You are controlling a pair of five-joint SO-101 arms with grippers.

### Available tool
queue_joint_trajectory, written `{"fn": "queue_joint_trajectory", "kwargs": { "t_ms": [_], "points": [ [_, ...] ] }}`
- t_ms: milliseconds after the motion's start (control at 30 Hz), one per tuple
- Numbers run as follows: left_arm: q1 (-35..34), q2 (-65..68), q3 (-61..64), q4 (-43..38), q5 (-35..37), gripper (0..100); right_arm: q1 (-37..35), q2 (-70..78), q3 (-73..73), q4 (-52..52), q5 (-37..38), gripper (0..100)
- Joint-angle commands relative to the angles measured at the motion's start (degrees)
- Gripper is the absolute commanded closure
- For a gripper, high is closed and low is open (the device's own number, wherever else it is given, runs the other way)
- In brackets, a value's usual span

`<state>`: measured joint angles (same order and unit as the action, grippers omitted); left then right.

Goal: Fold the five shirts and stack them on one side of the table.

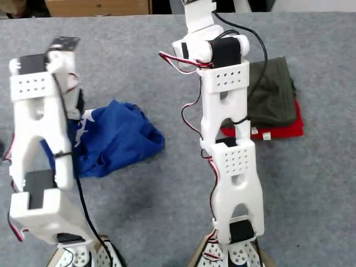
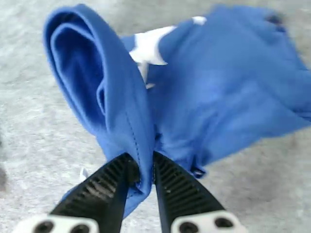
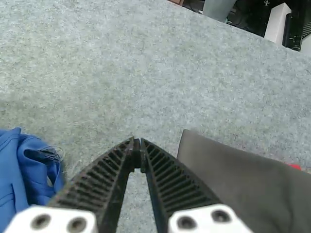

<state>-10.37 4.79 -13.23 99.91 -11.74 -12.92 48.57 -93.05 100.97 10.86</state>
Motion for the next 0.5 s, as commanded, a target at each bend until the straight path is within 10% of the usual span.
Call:
{"fn": "queue_joint_trajectory", "kwargs": {
  "t_ms": [0, 467],
  "points": [
    [6.8, -4.5, 0.8, 0.6, 5.0, 97, 1.1, -3.4, -2.7, 0.3, -0.5, 98.5],
    [20.5, 5.4, 0.8, -13.1, 15.5, 97, 6.2, -3.5, -2.6, 0.3, -0.5, 98.5]
  ]
}}
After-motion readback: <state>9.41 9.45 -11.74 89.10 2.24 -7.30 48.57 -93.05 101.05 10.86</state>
